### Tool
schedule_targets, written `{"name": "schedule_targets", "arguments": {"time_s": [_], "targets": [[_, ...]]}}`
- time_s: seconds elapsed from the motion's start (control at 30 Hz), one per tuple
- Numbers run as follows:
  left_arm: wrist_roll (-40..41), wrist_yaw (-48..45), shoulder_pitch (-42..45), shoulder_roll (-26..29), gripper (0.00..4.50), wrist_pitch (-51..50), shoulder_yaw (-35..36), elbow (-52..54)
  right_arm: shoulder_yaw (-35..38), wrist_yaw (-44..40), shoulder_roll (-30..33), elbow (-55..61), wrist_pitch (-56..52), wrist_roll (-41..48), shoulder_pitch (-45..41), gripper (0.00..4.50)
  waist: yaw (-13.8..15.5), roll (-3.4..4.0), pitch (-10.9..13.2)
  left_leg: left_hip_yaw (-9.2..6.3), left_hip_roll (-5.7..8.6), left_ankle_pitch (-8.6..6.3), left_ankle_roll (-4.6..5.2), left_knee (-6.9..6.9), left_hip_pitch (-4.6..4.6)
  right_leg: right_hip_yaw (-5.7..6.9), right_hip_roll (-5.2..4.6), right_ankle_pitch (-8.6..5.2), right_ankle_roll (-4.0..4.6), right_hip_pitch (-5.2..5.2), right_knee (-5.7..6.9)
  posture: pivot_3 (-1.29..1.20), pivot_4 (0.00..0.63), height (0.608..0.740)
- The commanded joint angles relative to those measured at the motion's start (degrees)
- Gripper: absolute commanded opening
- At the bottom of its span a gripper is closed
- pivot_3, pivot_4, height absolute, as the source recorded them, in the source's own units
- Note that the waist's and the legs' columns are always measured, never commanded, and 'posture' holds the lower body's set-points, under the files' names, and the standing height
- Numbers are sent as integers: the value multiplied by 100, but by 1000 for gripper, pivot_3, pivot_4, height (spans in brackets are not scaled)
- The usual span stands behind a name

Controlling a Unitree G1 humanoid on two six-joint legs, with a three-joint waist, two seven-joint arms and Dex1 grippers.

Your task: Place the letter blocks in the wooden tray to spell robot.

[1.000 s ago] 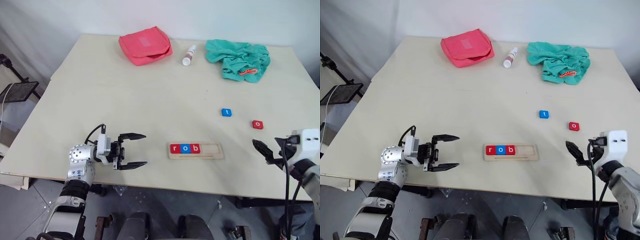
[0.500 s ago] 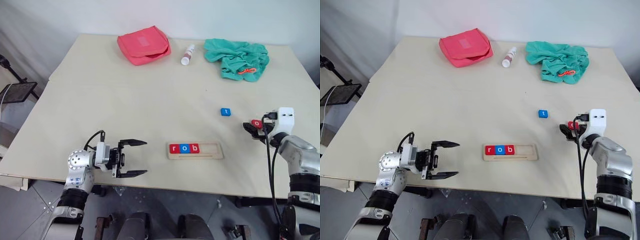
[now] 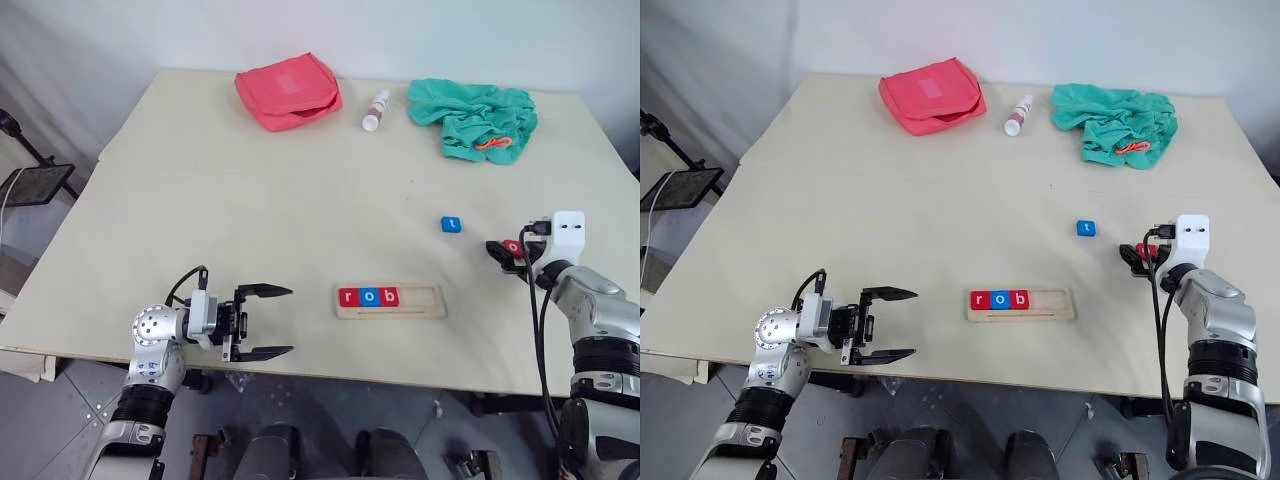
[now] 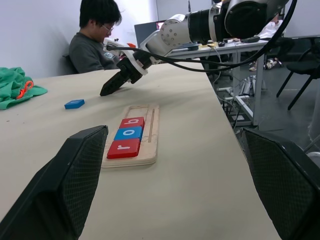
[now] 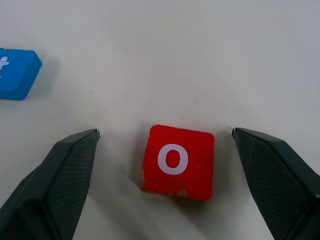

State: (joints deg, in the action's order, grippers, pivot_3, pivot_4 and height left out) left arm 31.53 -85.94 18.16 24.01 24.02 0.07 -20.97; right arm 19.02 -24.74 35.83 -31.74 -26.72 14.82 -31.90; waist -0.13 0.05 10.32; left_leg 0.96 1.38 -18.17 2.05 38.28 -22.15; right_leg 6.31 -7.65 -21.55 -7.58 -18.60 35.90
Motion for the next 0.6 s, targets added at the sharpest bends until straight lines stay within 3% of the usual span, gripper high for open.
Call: {"name": "schedule_targets", "arguments": {"time_s": [0.03, 0.13, 0.37, 0.47, 0.6], "targets": [[-6, -155, 197, -72, 4500, 58, 46, -86, 98, 234, -54, 13, -203, 13, 230, 4286, 8, -1, 0, -4, 1, 0, 0, 1, 0, 0, 0, 0, 0, 2, 0, 0, 150, 740], [-33, -199, 333, -119, 4500, 87, 37, -234, 127, 352, -90, -6, -128, 16, 202, 3593, 5, -2, -1, -9, 3, 0, 0, 2, 0, 1, 0, 0, 0, 5, 0, 0, 150, 740], [-52, -348, 577, -131, 4500, 126, 22, -507, 319, 629, -217, 354, -119, 172, 330, 1468, 11, -3, -1, -12, 4, 0, 0, 2, -2, 4, 0, 0, 0, 5, 0, 0, 150, 740], [-50, -423, 648, -91, 4500, 108, 19, -599, 540, 890, -368, 1083, -219, 318, 612, 1473, 14, -2, -1, -21, 5, 0, 0, 0, -4, 3, -1, 0, 0, 4, 0, 0, 150, 740], [-25, -528, 692, -38, 4500, 83, 7, -696, 711, 1156, -617, 2919, -812, 626, 1424, 1473, 10, -1, -1, -28, 4, 0, -1, -15, -8, 3, 0, 0, 0, -4, 1, 0, 150, 740]]}}
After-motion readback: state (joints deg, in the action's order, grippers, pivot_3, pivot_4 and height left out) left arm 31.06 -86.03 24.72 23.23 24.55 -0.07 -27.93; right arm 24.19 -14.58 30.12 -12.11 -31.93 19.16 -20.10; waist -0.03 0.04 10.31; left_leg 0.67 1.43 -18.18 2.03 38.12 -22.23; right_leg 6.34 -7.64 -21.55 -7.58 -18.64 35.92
